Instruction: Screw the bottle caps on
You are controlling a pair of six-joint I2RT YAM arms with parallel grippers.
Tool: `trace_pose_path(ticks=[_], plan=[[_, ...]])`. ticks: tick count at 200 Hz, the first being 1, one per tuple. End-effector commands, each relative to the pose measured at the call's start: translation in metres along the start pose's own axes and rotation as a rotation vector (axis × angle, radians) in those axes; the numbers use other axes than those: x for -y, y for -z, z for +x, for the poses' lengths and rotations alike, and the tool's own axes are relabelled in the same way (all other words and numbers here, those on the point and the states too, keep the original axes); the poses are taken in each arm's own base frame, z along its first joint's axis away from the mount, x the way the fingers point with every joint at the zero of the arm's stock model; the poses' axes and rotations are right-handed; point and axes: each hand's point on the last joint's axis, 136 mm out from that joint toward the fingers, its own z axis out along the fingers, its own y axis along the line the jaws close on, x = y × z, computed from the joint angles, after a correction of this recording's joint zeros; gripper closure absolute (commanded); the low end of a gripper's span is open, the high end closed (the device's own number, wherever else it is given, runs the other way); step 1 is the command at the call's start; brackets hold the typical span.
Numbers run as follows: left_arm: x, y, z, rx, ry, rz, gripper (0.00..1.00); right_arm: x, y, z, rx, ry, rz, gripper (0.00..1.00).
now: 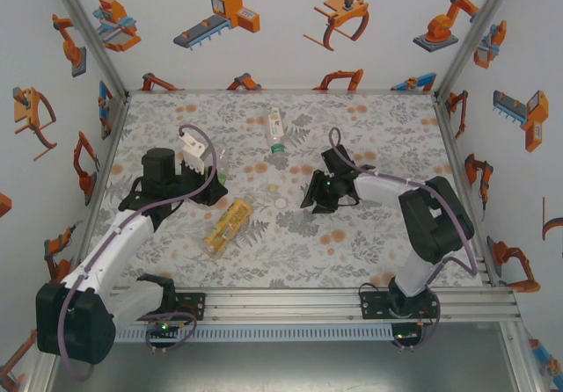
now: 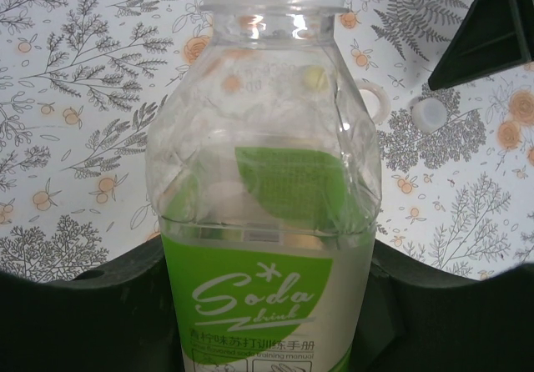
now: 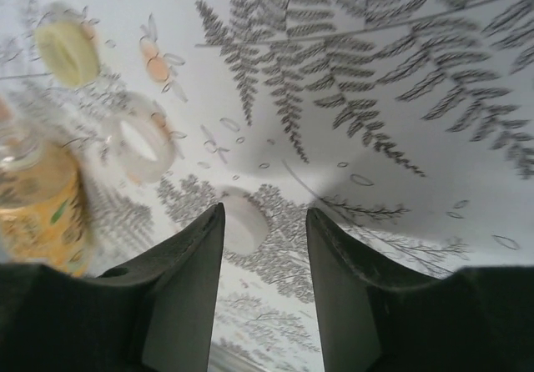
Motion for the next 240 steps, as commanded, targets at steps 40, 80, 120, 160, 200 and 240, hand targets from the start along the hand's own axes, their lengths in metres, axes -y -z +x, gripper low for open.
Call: trace_pose_path(ticks=[40, 80, 120, 160, 200, 240], plan=[[0.003, 0.004, -0.012, 0.017, -0.028, 0.010, 0.63, -0.009, -0.012, -0.005, -0.050, 0.254, 0.318, 0.51], [0.003, 0.003, -0.012, 0.013, -0.027, 0.014, 0.63, -0.022, -0.014, 0.012, -0.066, 0.388, 0.405, 0.51], [0.005, 0.003, -0.012, 0.012, -0.028, 0.018, 0.63, -0.026, -0.015, 0.031, -0.072, 0.421, 0.414, 0.54], [0.007, 0.002, -0.011, 0.007, -0.030, 0.023, 0.63, -0.033, -0.018, 0.035, -0.064, 0.421, 0.386, 0.58], [0.008, 0.001, -0.010, 0.002, -0.036, 0.024, 0.63, -0.034, -0.017, 0.036, -0.069, 0.420, 0.379, 0.64], [0.009, 0.000, -0.007, -0.011, -0.044, 0.023, 0.63, -0.040, -0.005, 0.031, -0.035, 0.424, 0.360, 0.69]])
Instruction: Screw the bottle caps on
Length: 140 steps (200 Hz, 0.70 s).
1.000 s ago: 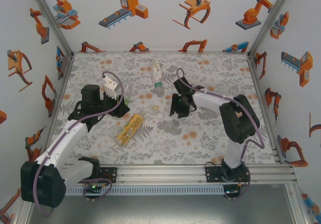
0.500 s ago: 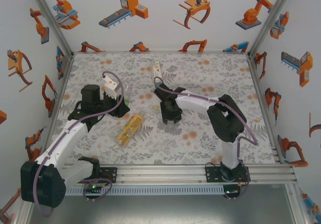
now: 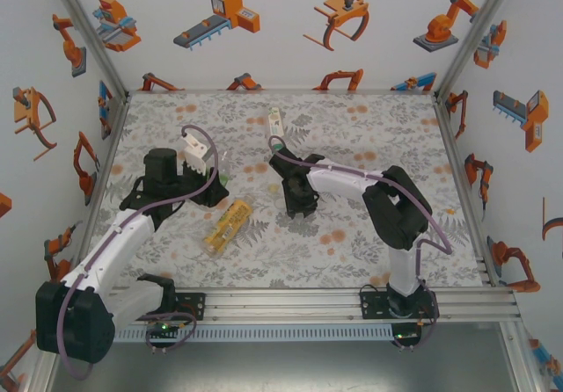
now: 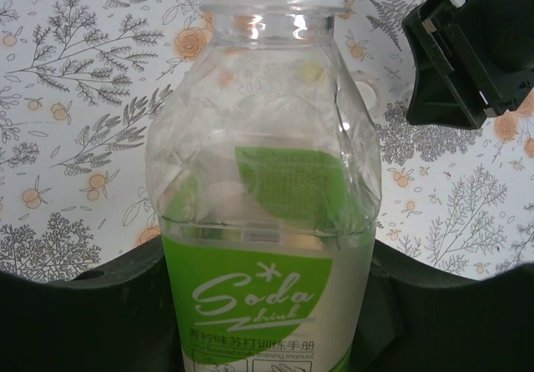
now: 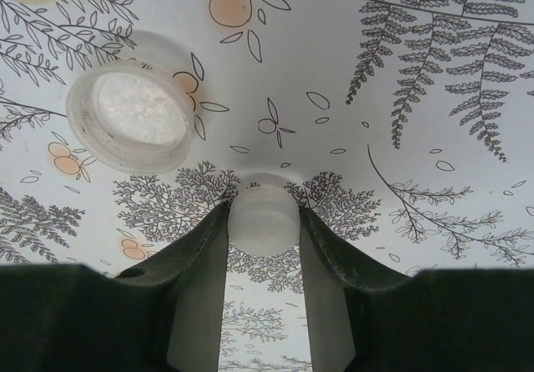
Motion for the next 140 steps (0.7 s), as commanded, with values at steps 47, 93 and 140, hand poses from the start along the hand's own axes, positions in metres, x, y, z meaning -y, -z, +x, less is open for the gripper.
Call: trace_pose_path(ticks=[47, 93, 140], plan=[[0.027, -0.005, -0.001, -0.045, -0.100, 0.094, 0.63, -0.004, 0.055, -0.005, 0.097, 0.044, -0.096, 0.74], [0.070, 0.004, -0.001, -0.075, -0.238, 0.245, 0.66, -0.012, 0.120, -0.004, 0.201, 0.170, -0.323, 0.75], [0.113, 0.021, -0.020, 0.003, -0.374, 0.368, 0.71, -0.031, 0.206, 0.014, 0.365, 0.391, -0.606, 0.76]])
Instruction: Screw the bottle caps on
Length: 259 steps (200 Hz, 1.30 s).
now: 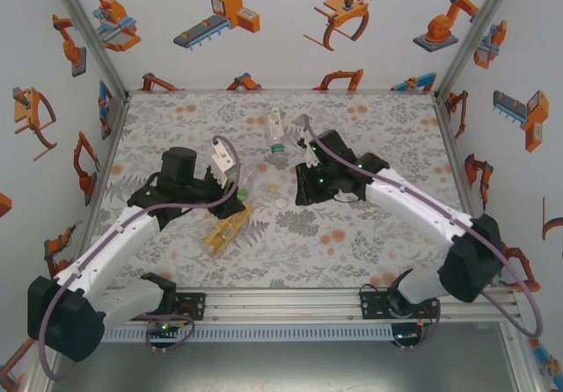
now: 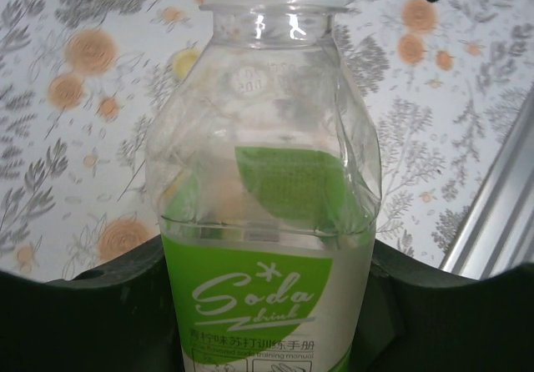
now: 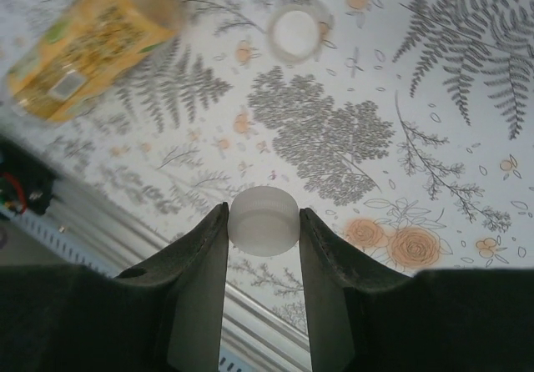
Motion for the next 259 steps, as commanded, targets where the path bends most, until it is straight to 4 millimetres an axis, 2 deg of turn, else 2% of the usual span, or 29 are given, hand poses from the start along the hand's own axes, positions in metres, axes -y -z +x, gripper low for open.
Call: trace_pose_path(ticks=[1, 36, 62, 99, 150, 259], plan=[[0.026, 0.011, -0.025, 0.056, -0.121, 0.079, 0.71, -0.038, 0.034, -0.002, 0.064, 0.170, -0.200, 0.76], [0.069, 0.013, -0.023, -0.008, -0.318, 0.167, 0.76, -0.079, 0.089, -0.004, 0.223, 0.362, -0.389, 0.78], [0.089, 0.017, -0.028, -0.044, -0.330, 0.200, 0.79, -0.104, 0.128, 0.005, 0.332, 0.542, -0.513, 0.80], [0.116, 0.020, -0.030, -0.064, -0.374, 0.231, 0.82, -0.121, 0.159, 0.025, 0.427, 0.772, -0.601, 0.85], [0.136, 0.021, -0.033, -0.081, -0.428, 0.244, 0.82, -0.130, 0.172, 0.034, 0.486, 0.915, -0.651, 0.89], [0.152, 0.014, -0.041, -0.061, -0.456, 0.325, 0.82, -0.138, 0.162, 0.031, 0.479, 0.937, -0.685, 0.89]])
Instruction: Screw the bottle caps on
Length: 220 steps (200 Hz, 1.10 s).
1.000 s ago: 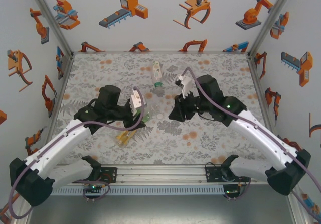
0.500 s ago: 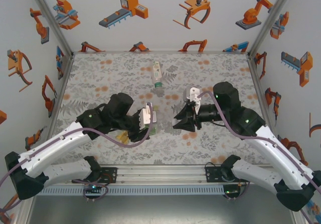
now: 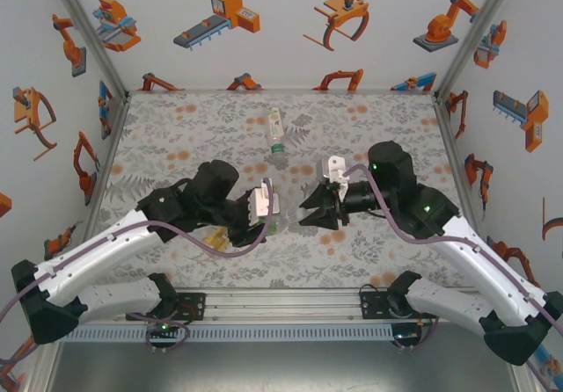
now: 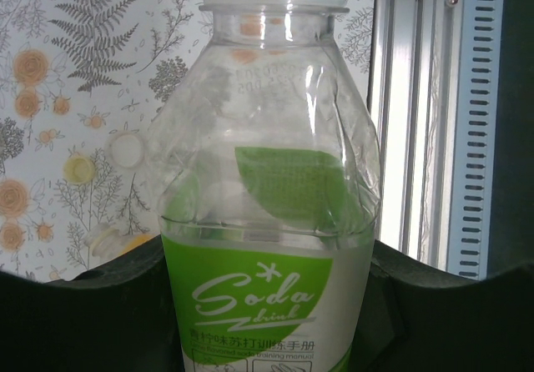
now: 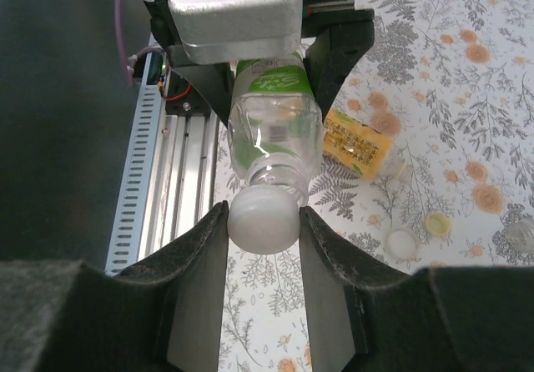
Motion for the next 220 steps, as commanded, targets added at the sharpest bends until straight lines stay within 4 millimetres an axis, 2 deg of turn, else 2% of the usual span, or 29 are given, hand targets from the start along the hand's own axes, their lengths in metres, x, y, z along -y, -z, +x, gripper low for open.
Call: trace_pose_path(ticks=[1, 101, 161, 220], plan=[[0.007, 0.003, -0.015, 0.043, -0.040, 0.037, 0.82, -0.005, -0.003, -0.003, 0.023, 0.037, -0.037, 0.88], [0.014, 0.011, -0.027, 0.130, -0.048, 0.042, 0.82, -0.011, -0.006, 0.000, 0.029, 0.025, -0.061, 0.89], [0.014, 0.011, -0.032, 0.145, -0.050, 0.049, 0.81, -0.014, -0.007, -0.008, 0.058, 0.041, -0.077, 0.90], [0.016, 0.014, -0.041, 0.186, -0.060, 0.058, 0.82, -0.014, -0.007, -0.007, 0.059, 0.042, -0.075, 0.92]])
